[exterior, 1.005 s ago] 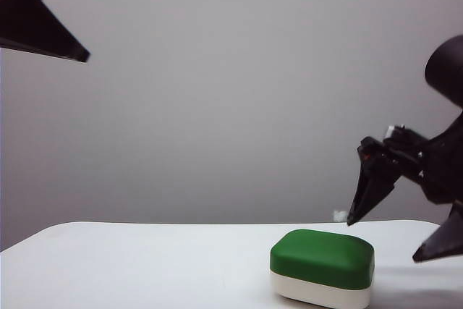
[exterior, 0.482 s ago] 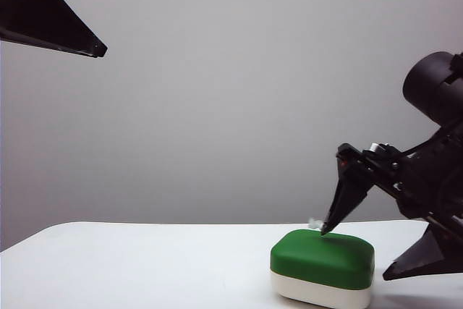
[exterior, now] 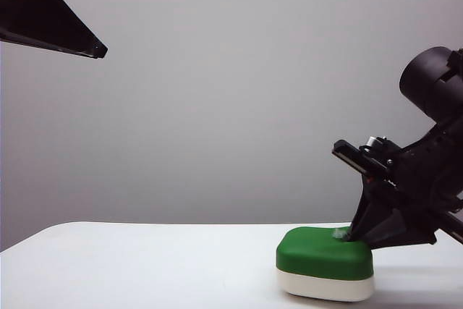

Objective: Pick up the foam mahjong on the table and turn it over.

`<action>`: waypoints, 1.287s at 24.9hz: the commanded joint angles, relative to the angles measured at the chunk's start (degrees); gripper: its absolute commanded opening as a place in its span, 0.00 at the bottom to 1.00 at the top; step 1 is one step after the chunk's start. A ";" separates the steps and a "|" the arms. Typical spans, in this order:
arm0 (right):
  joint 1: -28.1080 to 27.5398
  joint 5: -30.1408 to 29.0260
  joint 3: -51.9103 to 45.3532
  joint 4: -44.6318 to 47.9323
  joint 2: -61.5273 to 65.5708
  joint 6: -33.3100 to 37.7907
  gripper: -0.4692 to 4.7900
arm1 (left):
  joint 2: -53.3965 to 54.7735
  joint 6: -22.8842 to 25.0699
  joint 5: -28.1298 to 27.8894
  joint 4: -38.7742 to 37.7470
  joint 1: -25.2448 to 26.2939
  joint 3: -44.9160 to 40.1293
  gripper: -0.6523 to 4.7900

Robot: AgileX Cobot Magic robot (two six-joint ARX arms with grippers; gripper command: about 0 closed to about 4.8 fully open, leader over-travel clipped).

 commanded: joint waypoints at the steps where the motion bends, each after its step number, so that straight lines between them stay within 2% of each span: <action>1: 0.07 -1.51 2.91 -0.09 -0.31 -4.59 0.13 | -0.09 0.46 -0.85 0.68 0.02 0.39 0.28; 5: 0.46 3.23 9.49 -12.59 -0.39 -16.33 0.13 | -0.09 0.44 -0.92 0.63 0.02 0.39 0.28; 9: 2.82 20.09 16.39 -24.52 -0.37 -30.18 0.13 | -0.09 0.44 -0.94 0.59 0.02 0.39 0.28; 10: 4.26 26.18 17.86 -24.90 -0.39 -32.98 0.13 | -0.09 0.44 -1.01 0.59 0.02 0.39 0.28; 13: 8.52 38.73 20.63 -25.55 -0.33 -41.29 0.13 | -0.07 0.42 -1.05 0.57 0.02 0.37 0.28; 17: 14.34 49.03 21.35 -24.94 -0.13 -51.19 0.12 | 0.22 0.42 -1.05 0.55 0.04 0.37 0.28; 26: 18.34 51.67 21.46 -26.21 5.01 -53.05 0.13 | 0.26 0.35 -1.03 -0.17 0.02 0.37 0.28; 27: 18.93 50.42 21.62 -26.23 4.96 -52.33 0.13 | 0.24 0.00 -1.03 -0.15 0.02 0.37 0.28; 30: 20.79 39.67 23.87 -28.44 4.98 -45.55 0.14 | 0.26 -1.62 -0.98 -0.20 0.02 0.37 0.28; 31: 21.03 37.53 24.24 -28.55 4.98 -44.28 0.18 | 0.26 -1.70 -0.98 -0.35 0.02 0.37 0.28; 32: 21.14 34.99 24.68 -28.70 4.98 -42.49 0.29 | 0.26 -1.70 -0.98 -0.66 0.02 0.37 0.28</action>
